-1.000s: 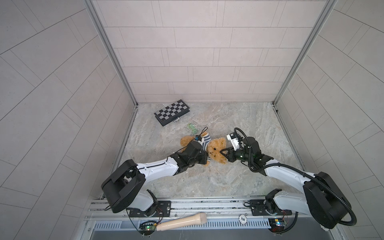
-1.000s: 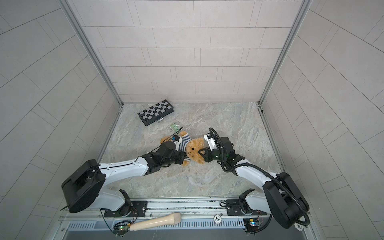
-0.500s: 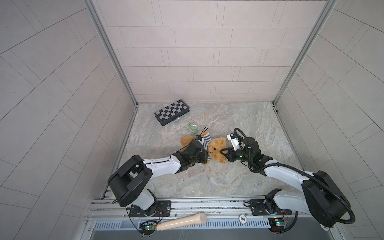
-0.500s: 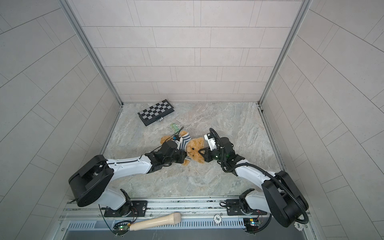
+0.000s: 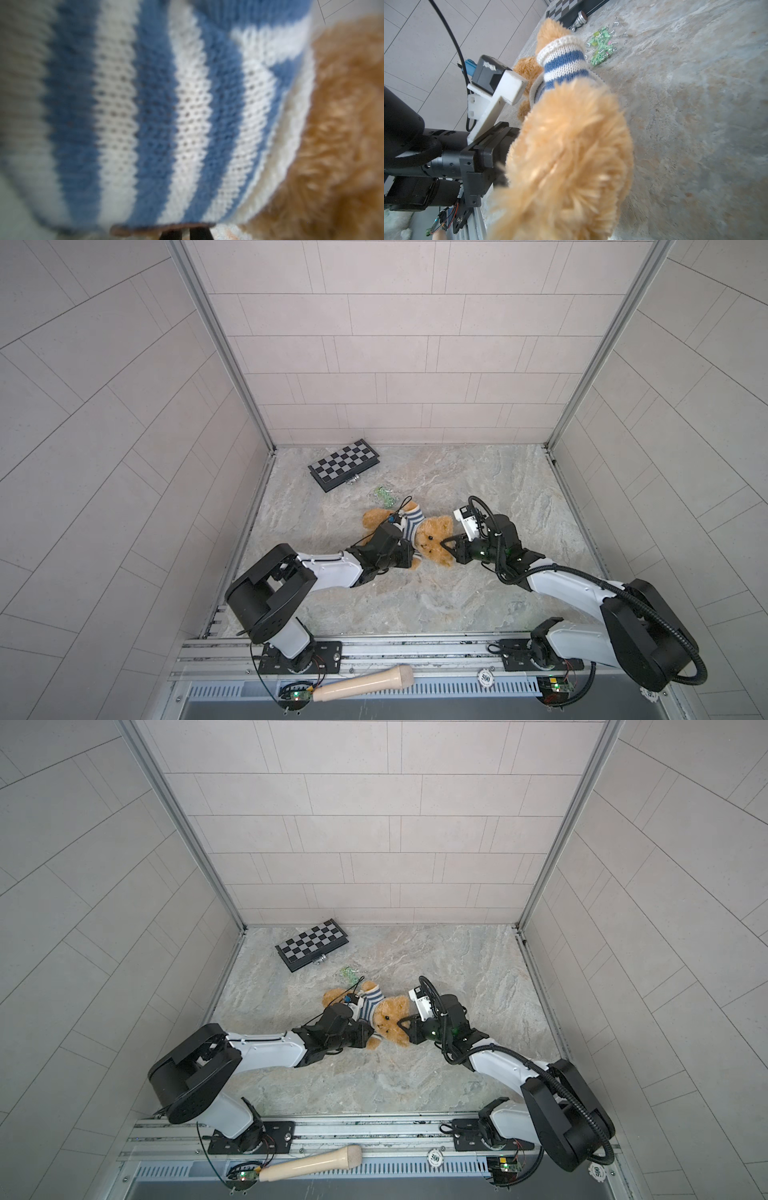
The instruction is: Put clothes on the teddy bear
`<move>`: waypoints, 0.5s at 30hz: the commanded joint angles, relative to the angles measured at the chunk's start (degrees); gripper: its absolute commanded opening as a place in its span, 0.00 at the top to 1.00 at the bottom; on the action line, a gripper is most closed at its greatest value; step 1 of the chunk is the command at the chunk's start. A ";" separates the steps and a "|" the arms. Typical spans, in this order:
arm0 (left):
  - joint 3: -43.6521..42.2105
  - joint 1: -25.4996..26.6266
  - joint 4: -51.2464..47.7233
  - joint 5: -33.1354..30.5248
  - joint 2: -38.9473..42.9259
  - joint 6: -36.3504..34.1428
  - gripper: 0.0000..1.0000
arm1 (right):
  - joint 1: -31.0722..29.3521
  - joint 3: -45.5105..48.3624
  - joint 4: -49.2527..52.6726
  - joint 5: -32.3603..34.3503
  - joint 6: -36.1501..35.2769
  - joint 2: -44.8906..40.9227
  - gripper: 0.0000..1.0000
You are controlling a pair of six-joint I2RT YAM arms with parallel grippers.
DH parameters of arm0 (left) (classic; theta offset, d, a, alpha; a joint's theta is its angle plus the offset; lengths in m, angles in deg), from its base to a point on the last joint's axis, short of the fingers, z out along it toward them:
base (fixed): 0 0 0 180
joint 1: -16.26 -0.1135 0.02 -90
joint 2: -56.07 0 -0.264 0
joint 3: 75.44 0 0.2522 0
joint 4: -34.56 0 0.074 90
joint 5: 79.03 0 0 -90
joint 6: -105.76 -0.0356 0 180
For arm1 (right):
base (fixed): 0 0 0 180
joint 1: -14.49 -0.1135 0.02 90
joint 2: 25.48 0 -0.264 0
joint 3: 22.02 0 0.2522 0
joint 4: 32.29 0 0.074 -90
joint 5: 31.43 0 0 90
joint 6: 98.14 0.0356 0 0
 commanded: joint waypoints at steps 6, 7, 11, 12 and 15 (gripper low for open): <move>-3.55 0.05 -2.95 -1.79 5.48 0.30 0.85 | 0.38 -2.14 -0.68 -1.34 -0.71 0.07 1.00; -3.39 -0.19 -3.79 -1.97 6.32 -0.12 0.84 | 0.35 -2.14 -0.52 -1.40 -0.79 -0.04 1.00; -3.18 -2.67 -7.33 -1.90 10.92 -1.78 0.74 | 0.36 -2.27 1.64 -1.45 -1.80 -1.05 1.00; -3.13 -3.47 -8.53 -1.72 12.44 -2.45 0.71 | 0.38 -2.31 2.27 -1.45 -2.15 -1.34 1.00; -1.94 -4.71 -13.89 -2.60 16.68 -5.79 0.63 | 0.37 -2.63 4.37 -1.45 -3.29 -1.86 1.00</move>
